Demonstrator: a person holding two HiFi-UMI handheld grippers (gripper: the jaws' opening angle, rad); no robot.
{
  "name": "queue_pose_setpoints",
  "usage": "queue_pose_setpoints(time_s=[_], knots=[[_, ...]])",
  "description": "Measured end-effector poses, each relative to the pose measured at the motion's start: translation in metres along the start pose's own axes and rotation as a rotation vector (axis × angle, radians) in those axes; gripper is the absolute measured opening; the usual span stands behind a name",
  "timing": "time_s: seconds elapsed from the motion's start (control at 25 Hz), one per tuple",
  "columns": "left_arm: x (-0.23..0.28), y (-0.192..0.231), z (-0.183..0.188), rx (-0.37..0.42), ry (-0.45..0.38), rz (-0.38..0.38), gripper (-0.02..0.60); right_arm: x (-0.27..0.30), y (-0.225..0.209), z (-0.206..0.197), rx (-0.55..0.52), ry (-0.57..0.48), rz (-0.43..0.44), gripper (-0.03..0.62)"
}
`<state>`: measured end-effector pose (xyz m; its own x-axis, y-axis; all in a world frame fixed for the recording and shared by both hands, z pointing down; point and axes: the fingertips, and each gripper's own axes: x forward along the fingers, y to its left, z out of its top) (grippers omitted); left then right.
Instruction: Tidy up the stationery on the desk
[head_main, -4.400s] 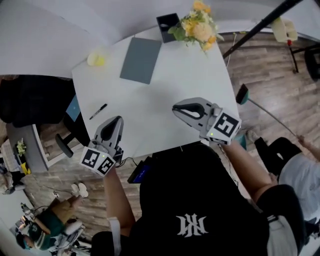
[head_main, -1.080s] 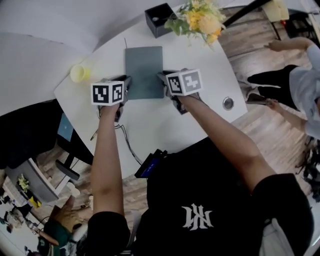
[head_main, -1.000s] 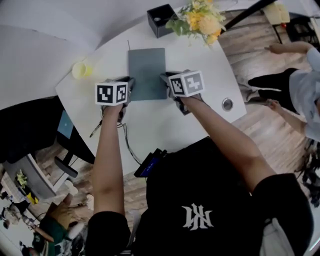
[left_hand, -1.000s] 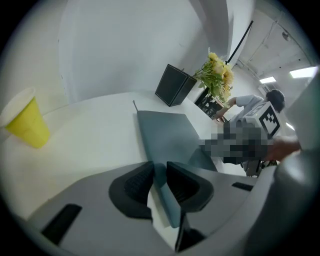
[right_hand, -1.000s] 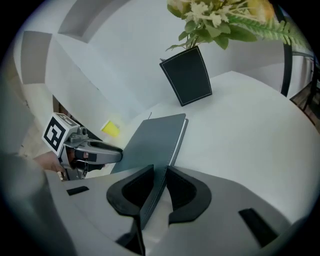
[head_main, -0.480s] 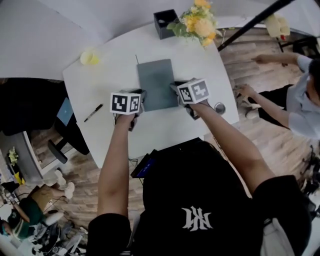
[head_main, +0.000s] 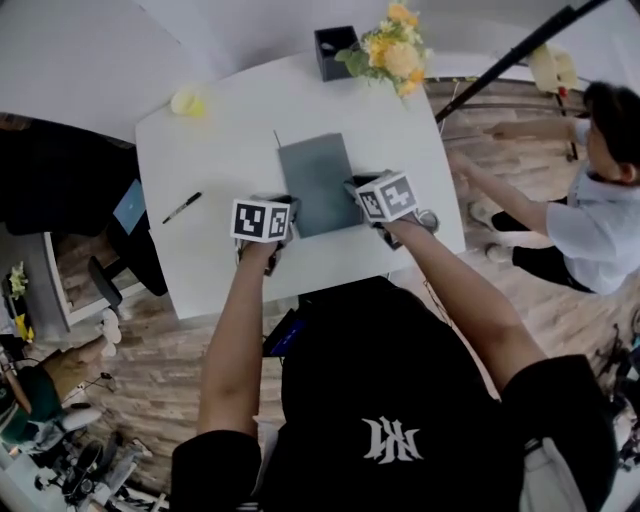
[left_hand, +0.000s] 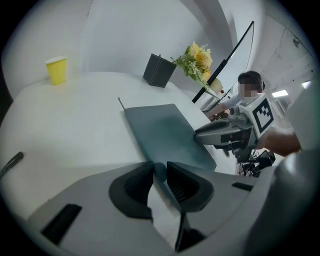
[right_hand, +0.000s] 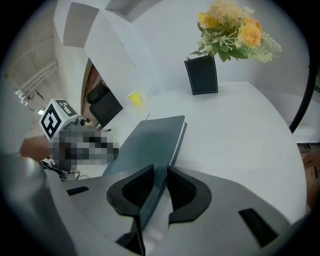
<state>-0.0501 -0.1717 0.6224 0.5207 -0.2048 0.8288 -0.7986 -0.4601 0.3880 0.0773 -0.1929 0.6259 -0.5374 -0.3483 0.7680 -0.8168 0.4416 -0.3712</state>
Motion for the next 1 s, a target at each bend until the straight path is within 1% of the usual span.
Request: queue_pose_setpoints(time_s=[0.4,0.56,1.0], knots=[[0.001,-0.029,-0.03,-0.021,0.006,0.002,0.084,-0.017,0.002,-0.03,-0.03,0.007,0.006,0.103],[0.0,-0.04,-0.041,-0.034,0.001,-0.007,0.083,-0.025,0.004,-0.045,-0.001,0.006,0.01,0.103],[0.0,-0.062,-0.064,-0.003,0.016,-0.02,0.084,-0.044,0.01,-0.076,0.016,-0.003,0.001,0.103]])
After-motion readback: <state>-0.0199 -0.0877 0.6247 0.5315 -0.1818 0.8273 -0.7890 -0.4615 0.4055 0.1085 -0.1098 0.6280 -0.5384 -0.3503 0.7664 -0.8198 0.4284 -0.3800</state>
